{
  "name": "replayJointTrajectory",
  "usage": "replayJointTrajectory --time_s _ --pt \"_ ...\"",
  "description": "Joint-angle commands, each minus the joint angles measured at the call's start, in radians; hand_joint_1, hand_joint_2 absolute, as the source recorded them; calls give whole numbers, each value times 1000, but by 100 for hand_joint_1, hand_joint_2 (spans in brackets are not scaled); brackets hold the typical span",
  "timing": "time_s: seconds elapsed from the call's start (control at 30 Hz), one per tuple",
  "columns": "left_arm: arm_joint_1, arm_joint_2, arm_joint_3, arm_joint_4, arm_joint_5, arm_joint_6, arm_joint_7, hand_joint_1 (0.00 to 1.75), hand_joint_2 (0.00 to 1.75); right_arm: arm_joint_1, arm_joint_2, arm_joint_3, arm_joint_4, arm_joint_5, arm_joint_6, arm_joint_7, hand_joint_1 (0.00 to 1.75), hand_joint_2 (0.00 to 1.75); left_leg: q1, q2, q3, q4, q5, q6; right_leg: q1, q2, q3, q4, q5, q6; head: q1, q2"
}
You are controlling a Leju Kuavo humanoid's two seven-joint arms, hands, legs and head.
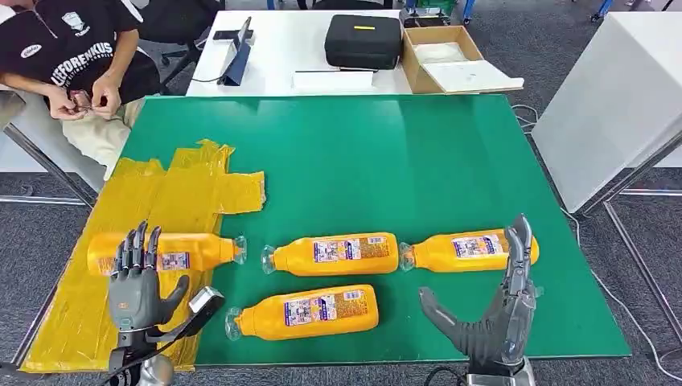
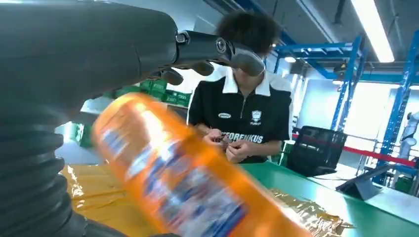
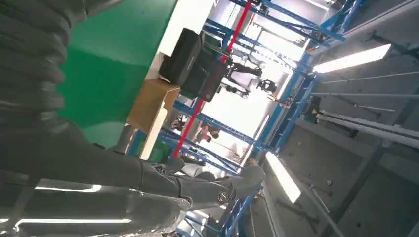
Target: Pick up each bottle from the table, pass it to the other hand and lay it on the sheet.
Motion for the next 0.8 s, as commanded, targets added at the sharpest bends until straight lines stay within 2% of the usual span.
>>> replayJointTrajectory --time_s 0.03,0.1,0.17,0.23,0.3,0.33,0.6,0.63,0.7,0.73,0.8 --pt "-22 16 4 84 13 3 22 0 175 -40 10 -6 69 -11 14 6 0 175 0 0 2 -1 0 -3 0 -1 2 -1 0 -1 0 0" --pt "-19 15 7 86 25 3 15 0 175 -48 10 -6 77 -13 17 7 0 175 1 1 2 -1 0 -3 1 0 2 -1 0 -1 0 0" --pt "-34 17 15 176 167 3 -59 0 175 -56 8 -15 92 -6 8 12 0 175 0 1 2 -1 0 -3 0 0 2 -1 0 -1 0 0" --pt "-34 22 -4 207 244 3 -82 0 175 -63 6 -30 103 2 2 15 0 175 1 0 6 -3 -1 -5 1 -1 6 -3 0 -3 0 0" --pt "-17 52 -97 227 410 3 -96 0 175 -80 7 -58 125 143 -76 63 0 175 1 0 7 -3 -1 -5 1 -1 7 -3 -1 -3 0 0" --pt "-7 55 -117 213 415 3 -77 0 175 -84 5 -63 126 143 -76 66 0 175 0 0 3 -2 0 -3 0 -1 3 -2 0 -1 0 0" --pt "-5 56 -122 209 415 3 -74 0 175 -88 3 -66 127 142 -73 67 0 175 1 1 2 -1 -1 -3 1 0 3 -1 0 -2 0 0" --pt "11 84 -203 202 528 -3 -58 0 175 -94 -4 -67 138 224 -77 124 0 175 1 1 4 -1 -1 -4 1 0 5 -2 0 -2 0 0" --pt "69 115 -310 85 772 -127 -40 0 175 -130 -40 -91 168 431 -94 256 0 175 1 1 4 -1 -1 -4 1 -1 5 -2 -1 -3 0 0" --pt "108 115 -335 -28 1004 -318 -29 0 175 -158 -56 -111 192 496 -99 299 0 175 1 1 2 0 -1 -3 1 0 3 -1 0 -2 0 0" --pt "145 123 -364 -149 1106 -387 -2 0 175 -186 -80 -148 212 632 -52 390 0 175 2 5 4 1 -3 -5 2 3 4 -1 -1 -3 -1 0"
